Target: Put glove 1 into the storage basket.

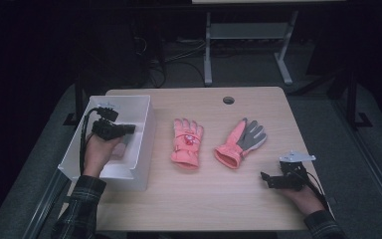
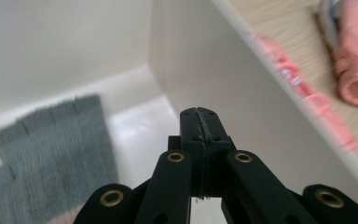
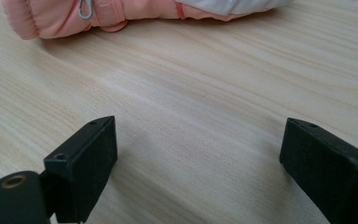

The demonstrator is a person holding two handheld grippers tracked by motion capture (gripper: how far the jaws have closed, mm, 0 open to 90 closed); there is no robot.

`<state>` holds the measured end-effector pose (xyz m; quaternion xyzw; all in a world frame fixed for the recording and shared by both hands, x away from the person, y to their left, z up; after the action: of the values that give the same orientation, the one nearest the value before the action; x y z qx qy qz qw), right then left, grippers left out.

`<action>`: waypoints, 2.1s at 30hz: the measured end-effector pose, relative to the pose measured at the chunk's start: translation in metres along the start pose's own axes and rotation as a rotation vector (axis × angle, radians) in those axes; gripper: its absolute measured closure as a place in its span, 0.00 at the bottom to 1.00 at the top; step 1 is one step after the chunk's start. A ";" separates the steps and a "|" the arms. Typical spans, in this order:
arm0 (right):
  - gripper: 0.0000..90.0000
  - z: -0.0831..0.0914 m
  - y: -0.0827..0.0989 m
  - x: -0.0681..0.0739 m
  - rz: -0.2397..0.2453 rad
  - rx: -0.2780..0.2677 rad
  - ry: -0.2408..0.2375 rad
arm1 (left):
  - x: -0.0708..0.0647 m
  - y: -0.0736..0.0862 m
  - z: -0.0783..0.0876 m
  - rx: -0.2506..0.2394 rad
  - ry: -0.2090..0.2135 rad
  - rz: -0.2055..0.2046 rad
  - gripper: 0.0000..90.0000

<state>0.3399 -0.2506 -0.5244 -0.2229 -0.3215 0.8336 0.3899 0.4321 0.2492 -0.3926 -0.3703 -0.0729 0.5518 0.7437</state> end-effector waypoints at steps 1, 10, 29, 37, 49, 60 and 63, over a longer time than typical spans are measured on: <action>0.12 0.000 0.000 0.000 0.001 0.000 0.000 | -0.004 -0.003 0.004 -0.007 0.011 -0.006 1.00; 0.12 0.000 0.000 0.000 0.000 0.000 0.000 | -0.051 -0.026 0.023 -0.041 0.095 -0.085 1.00; 0.12 0.000 0.000 0.000 -0.001 -0.001 0.001 | -0.158 0.006 -0.019 0.002 0.224 -0.254 0.53; 0.18 0.002 -0.002 0.002 0.023 0.015 0.002 | -0.184 0.035 -0.040 0.018 0.248 -0.311 0.34; 0.46 0.012 -0.021 0.010 0.018 -0.017 -0.028 | -0.189 0.102 -0.063 0.070 0.248 -0.416 0.16; 0.64 0.012 -0.064 0.025 -0.002 -0.075 -0.135 | -0.167 0.150 -0.072 0.114 0.219 -0.406 0.14; 0.64 0.006 -0.078 0.033 0.009 -0.090 -0.166 | -0.161 0.155 -0.071 0.128 0.197 -0.426 0.14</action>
<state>0.3560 -0.1880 -0.4692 -0.1716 -0.3887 0.8359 0.3475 0.2889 0.0934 -0.4931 -0.3509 -0.0414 0.3471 0.8688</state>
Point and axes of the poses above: each handheld gripper's, and its own axes: z roughly backward along the jaws, y roughly out of its underside, x roughly to its left, the point moved 6 cm from there along -z, roughly forward along the jaws, and after that the axes turned 12 degrees about z, right-handed, at the moved point
